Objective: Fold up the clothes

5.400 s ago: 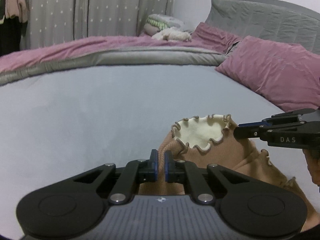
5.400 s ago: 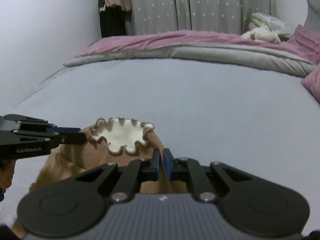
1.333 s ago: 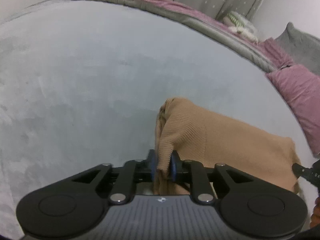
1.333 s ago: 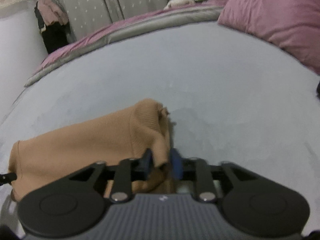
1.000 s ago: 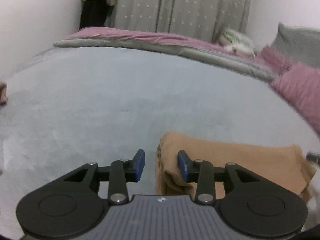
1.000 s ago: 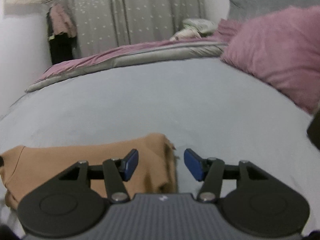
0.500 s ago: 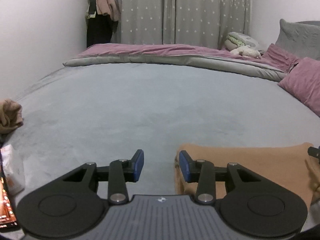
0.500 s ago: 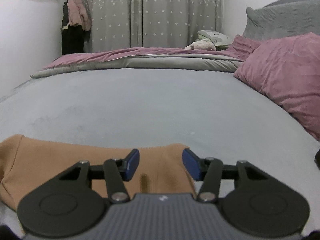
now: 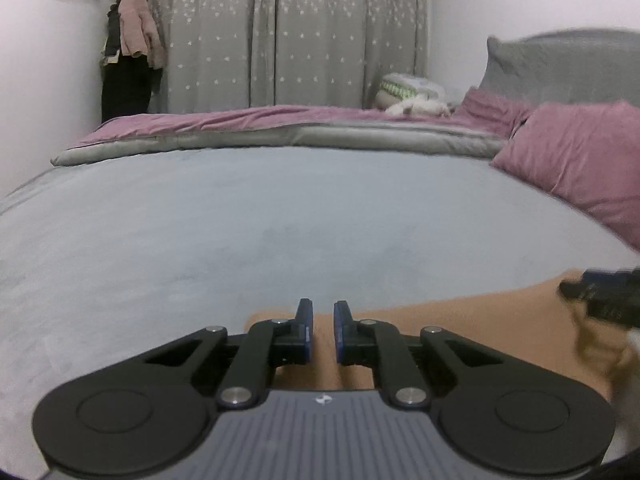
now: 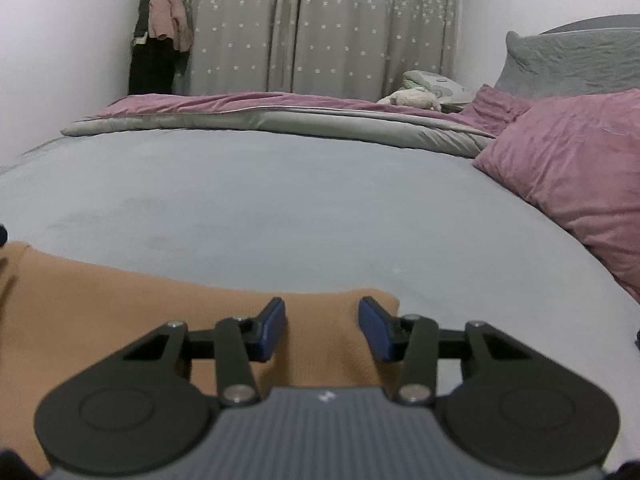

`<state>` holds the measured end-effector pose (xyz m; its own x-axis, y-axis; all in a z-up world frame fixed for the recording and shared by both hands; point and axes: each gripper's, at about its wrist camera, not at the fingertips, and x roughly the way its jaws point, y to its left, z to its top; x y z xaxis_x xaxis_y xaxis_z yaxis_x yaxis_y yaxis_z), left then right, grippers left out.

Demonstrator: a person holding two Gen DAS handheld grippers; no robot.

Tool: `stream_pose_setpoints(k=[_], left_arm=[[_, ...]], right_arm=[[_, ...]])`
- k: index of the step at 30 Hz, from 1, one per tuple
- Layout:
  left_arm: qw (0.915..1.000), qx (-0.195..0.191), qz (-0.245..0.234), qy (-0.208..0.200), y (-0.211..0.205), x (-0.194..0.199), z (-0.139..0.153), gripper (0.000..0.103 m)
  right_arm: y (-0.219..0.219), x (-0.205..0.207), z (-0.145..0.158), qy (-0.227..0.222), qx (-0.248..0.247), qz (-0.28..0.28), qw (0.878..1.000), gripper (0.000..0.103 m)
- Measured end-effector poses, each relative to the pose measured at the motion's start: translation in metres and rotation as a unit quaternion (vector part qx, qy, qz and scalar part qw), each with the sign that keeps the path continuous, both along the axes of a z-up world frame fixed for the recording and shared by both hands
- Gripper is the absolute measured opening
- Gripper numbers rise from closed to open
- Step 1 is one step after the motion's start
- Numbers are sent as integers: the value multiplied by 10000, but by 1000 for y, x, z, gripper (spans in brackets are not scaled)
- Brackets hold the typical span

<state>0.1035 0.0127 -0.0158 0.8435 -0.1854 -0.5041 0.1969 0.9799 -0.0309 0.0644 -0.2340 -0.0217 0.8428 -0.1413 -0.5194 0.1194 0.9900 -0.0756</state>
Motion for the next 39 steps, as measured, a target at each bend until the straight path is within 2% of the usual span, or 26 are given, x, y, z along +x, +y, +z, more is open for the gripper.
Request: stream_pose_setpoints(k=[5, 9, 14, 18, 19, 21, 23, 26, 30, 33, 39], left_arm=[[9998, 169, -2, 140, -2, 12, -27, 10], [9990, 442, -106, -51, -10, 11, -43, 10], [9996, 227, -128, -105, -2, 7, -40, 10], [9990, 328, -125, -259, -5, -2, -23, 11], [9988, 349, -120, -319, -7, -4, -17, 12], [9984, 342, -99, -436, -8, -9, -8, 24], [9983, 254, -139, -502, -9, -11, -2, 31], [9980, 128, -240, -574, -11, -14, 5, 34], [9973, 109, -544, -488, -21, -16, 1, 40], [9964, 157, -762, -326, -27, -14, -8, 40], [9971, 115, -757, 7, -29, -6, -23, 41]], right_arm=[[-14, 16, -16, 179, -47, -134, 9997, 42], [-27, 24, -33, 238, 337, -183, 9990, 46], [-36, 23, -35, 212, 500, -250, 9982, 50], [-33, 12, -22, 71, 447, -302, 9985, 52], [-31, 8, -18, -3, 361, -314, 9989, 53], [-24, 2, -9, -144, 169, -266, 9994, 54], [-13, -3, 2, -280, 81, -201, 9994, 55], [3, -5, 12, -439, 196, -32, 9988, 57], [29, -3, 14, -447, 232, 294, 9983, 60], [37, 0, 7, -317, 193, 381, 9986, 65], [54, 6, -7, -56, 117, 554, 9984, 66]])
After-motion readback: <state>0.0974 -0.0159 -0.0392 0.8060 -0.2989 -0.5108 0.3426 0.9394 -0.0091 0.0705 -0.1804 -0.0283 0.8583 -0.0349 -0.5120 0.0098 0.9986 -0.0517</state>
